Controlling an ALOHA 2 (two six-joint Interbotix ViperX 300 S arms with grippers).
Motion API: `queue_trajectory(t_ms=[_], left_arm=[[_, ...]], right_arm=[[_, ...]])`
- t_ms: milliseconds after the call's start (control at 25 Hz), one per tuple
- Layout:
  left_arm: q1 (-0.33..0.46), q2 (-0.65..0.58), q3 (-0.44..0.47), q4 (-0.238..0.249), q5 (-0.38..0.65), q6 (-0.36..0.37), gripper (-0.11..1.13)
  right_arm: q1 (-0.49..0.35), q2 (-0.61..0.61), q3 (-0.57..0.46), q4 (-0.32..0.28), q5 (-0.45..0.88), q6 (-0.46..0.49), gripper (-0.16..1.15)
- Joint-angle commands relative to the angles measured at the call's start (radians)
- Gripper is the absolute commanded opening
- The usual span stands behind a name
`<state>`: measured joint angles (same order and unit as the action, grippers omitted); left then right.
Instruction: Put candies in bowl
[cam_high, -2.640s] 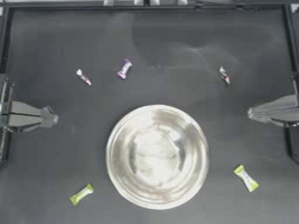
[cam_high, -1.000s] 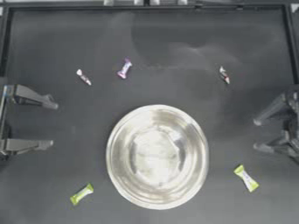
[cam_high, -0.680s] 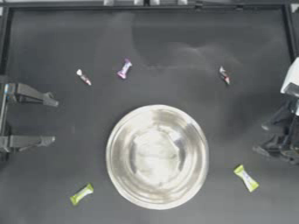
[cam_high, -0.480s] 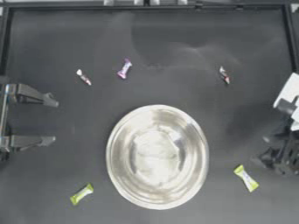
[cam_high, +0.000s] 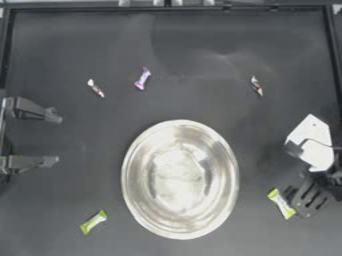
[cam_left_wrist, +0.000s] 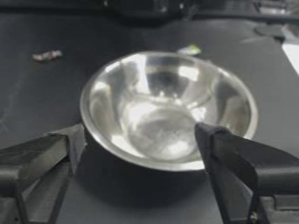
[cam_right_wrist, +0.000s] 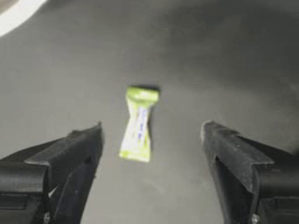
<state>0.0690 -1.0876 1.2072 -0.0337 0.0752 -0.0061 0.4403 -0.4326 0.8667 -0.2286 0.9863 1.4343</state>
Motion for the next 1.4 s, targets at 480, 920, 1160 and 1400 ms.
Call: queue_trajectory(t_ms=[480,920,1160,1400], left_arm=[[0.003,0.005,-0.012,-0.002,0.009,-0.002,1.03],[0.002,0.012,-0.014,-0.023,0.003,-0.002,1.03],[0.003,0.014,-0.015,-0.023,0.003,-0.002,1.03],[0.003,0.014,-0.015,-0.023,0.005,-0.002,1.03]], right_arm=[[0.057,0.155,0.032,0.018,-0.166,0.061,0.96],[0.057,0.236,0.018,-0.003,-0.193,0.051,0.96],[0.057,0.291,0.009,-0.014,-0.198,0.048,0.96],[0.057,0.313,0.011,-0.017,-0.209,0.051,0.96]])
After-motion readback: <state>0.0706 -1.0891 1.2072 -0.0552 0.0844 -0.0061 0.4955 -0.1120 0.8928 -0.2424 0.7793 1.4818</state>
